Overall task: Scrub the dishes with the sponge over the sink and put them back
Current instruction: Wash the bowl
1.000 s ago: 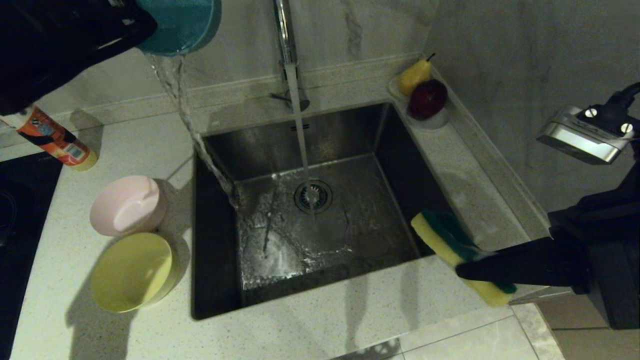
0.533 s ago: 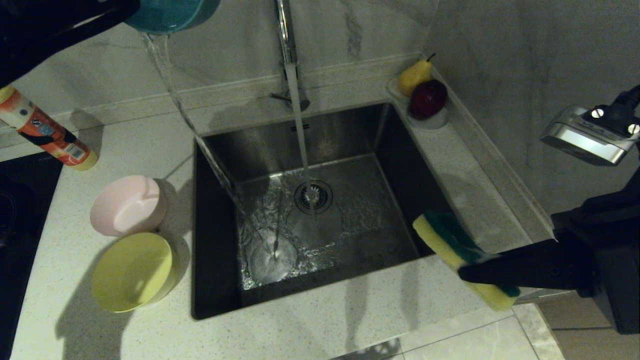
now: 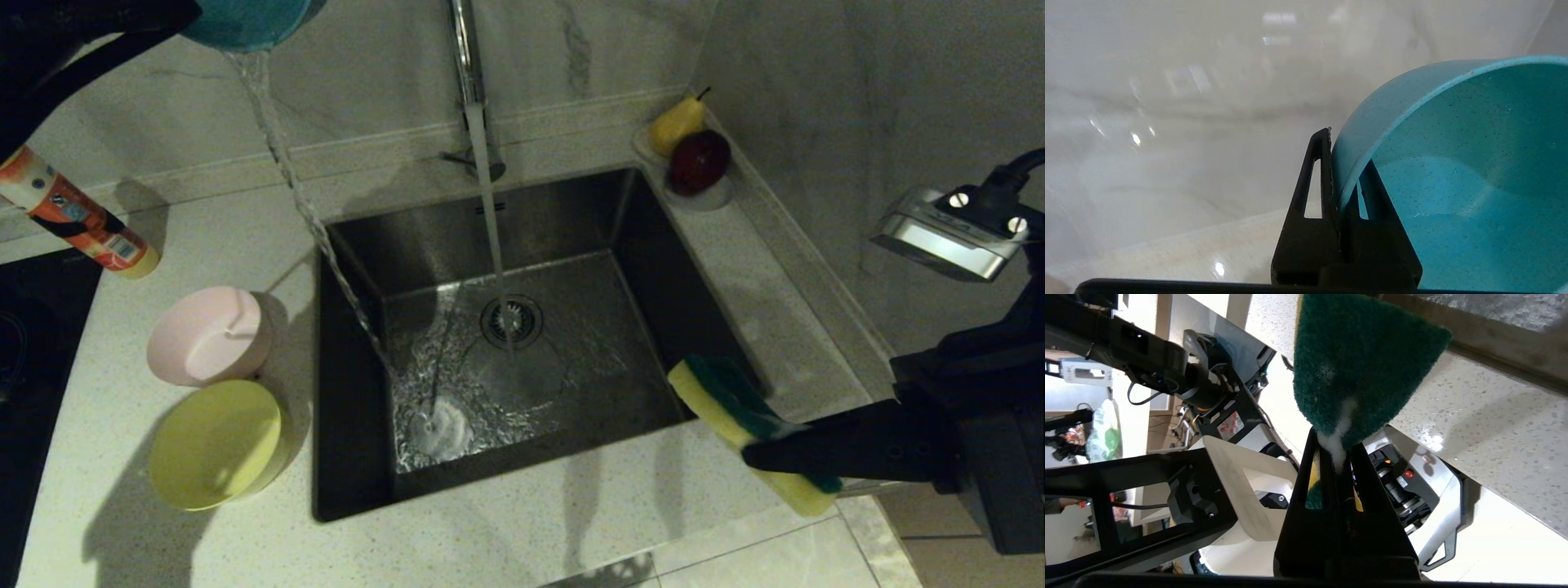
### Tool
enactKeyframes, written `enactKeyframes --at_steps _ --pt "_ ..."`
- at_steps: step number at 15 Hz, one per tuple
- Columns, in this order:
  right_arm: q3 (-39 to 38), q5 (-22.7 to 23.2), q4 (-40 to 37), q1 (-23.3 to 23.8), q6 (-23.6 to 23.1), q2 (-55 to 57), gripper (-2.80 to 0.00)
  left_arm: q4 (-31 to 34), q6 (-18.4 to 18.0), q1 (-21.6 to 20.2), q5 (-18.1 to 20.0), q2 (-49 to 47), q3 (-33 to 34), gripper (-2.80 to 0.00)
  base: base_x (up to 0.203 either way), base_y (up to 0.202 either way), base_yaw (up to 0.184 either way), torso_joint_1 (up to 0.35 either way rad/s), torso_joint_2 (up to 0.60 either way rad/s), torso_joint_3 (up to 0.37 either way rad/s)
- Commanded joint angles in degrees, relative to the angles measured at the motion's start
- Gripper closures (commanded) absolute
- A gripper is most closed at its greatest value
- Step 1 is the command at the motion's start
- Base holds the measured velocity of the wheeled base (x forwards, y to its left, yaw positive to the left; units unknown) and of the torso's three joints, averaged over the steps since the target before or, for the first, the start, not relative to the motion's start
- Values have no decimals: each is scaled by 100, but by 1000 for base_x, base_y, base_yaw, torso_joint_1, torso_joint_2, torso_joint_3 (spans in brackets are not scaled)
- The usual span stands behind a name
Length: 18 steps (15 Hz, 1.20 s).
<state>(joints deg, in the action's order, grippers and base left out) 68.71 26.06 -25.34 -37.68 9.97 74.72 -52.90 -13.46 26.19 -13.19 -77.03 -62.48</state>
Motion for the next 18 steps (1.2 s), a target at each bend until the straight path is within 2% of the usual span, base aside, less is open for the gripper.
enactKeyframes --at_steps 1,4,7,11,14,16,17,18 --pt "2 22 -15 -2 5 34 0 -133 -60 1 -8 30 16 0 0 0 0 0 0 0" --pt "20 66 11 -2 6 69 0 -604 -394 1 -8 73 157 0 0 0 0 0 0 0" --pt "20 57 11 -2 14 37 0 -755 -594 1 9 171 271 0 0 0 0 0 0 0" --pt "20 57 11 -2 14 77 0 -735 -573 1 20 179 365 0 0 0 0 0 0 0" --pt "15 69 11 -8 13 23 0 -506 -553 1 -160 -6 597 0 0 0 0 0 0 0" --pt "88 66 11 -62 11 -10 0 176 -473 7 -429 -125 826 0 0 0 0 0 0 0" --pt "168 66 11 -90 -7 13 0 847 -192 8 -466 -105 801 0 0 0 0 0 0 0" --pt "241 74 11 -90 -5 58 0 1602 281 9 -471 -56 720 0 0 0 0 0 0 0"
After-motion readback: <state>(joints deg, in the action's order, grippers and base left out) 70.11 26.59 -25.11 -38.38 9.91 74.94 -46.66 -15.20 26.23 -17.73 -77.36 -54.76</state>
